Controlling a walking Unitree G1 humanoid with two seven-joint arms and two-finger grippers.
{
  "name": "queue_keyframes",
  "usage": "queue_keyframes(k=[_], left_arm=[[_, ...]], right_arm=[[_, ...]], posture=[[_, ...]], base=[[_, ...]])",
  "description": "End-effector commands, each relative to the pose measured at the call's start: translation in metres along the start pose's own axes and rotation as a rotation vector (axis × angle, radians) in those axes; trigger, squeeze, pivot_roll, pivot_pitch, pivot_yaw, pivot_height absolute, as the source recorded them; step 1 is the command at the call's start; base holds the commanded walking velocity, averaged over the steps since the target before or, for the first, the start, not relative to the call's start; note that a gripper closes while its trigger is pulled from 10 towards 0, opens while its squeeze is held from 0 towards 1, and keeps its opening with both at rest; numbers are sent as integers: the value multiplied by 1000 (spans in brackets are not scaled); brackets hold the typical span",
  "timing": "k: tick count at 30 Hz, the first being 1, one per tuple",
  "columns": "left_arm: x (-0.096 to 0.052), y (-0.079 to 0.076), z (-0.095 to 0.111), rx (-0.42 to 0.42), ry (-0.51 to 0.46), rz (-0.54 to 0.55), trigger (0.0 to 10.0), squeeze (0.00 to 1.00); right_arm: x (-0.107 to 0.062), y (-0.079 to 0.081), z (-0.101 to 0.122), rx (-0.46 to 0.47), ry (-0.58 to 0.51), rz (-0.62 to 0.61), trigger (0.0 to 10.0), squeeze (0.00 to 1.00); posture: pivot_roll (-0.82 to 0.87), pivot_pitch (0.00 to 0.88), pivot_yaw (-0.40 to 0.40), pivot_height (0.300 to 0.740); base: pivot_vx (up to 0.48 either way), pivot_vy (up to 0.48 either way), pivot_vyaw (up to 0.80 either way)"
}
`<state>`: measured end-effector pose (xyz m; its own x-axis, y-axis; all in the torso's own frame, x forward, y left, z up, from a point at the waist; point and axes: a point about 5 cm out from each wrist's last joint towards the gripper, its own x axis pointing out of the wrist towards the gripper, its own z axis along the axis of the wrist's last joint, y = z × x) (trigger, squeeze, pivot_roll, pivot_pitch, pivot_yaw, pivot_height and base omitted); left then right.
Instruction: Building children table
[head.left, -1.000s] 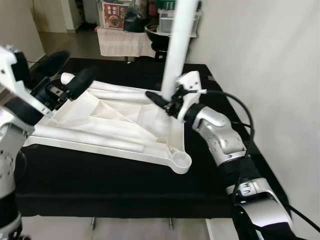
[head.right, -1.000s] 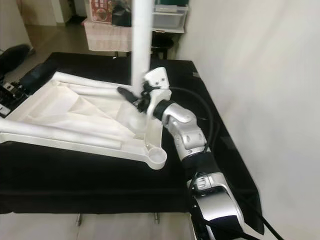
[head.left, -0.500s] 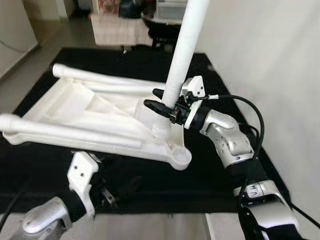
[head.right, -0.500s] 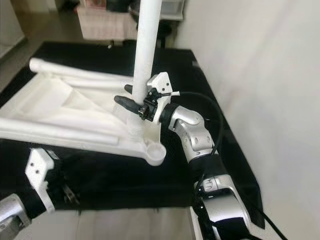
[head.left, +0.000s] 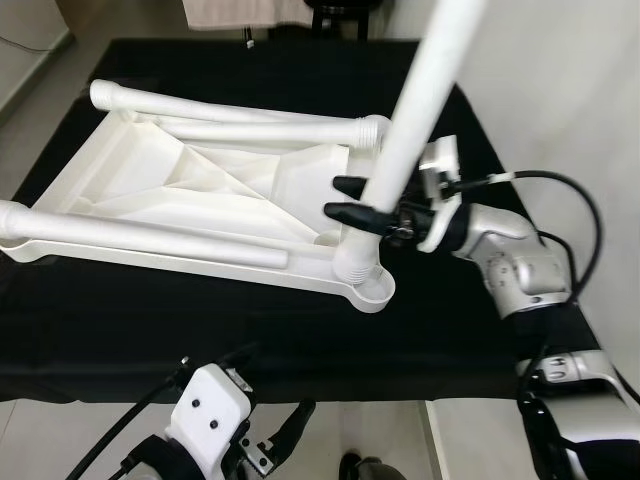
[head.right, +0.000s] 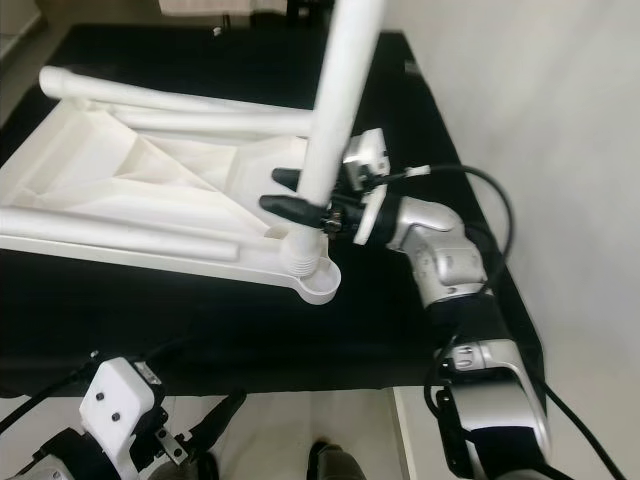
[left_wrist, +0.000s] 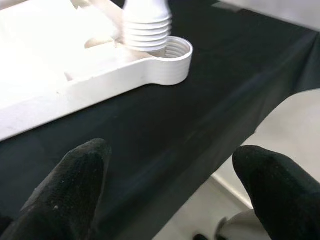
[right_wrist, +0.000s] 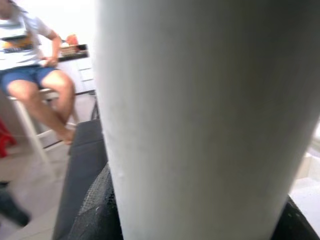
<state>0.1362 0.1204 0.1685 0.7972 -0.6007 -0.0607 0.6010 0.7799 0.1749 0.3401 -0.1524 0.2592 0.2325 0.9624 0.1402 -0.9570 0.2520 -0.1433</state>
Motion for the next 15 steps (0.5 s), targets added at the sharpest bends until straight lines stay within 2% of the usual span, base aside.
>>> queue_keyframes(k=[1, 7, 15], left_arm=[[-5, -5, 4, 35, -6, 6, 10000, 0], [-12, -10, 8, 85, -6, 9, 10000, 0], [-13, -15, 8, 108, -13, 15, 10000, 0]], right_arm=[[-9, 4, 7, 9, -26, 55, 10000, 0], [-25, 12, 16, -10, -2, 156, 10000, 0], [-24, 15, 14, -21, 45, 189, 10000, 0]], posture=[[-74, 360, -19, 740], [-71, 377, 0, 740], [-73, 374, -2, 740]], base=[[0, 0, 0], [0, 0, 0], [0, 0, 0]])
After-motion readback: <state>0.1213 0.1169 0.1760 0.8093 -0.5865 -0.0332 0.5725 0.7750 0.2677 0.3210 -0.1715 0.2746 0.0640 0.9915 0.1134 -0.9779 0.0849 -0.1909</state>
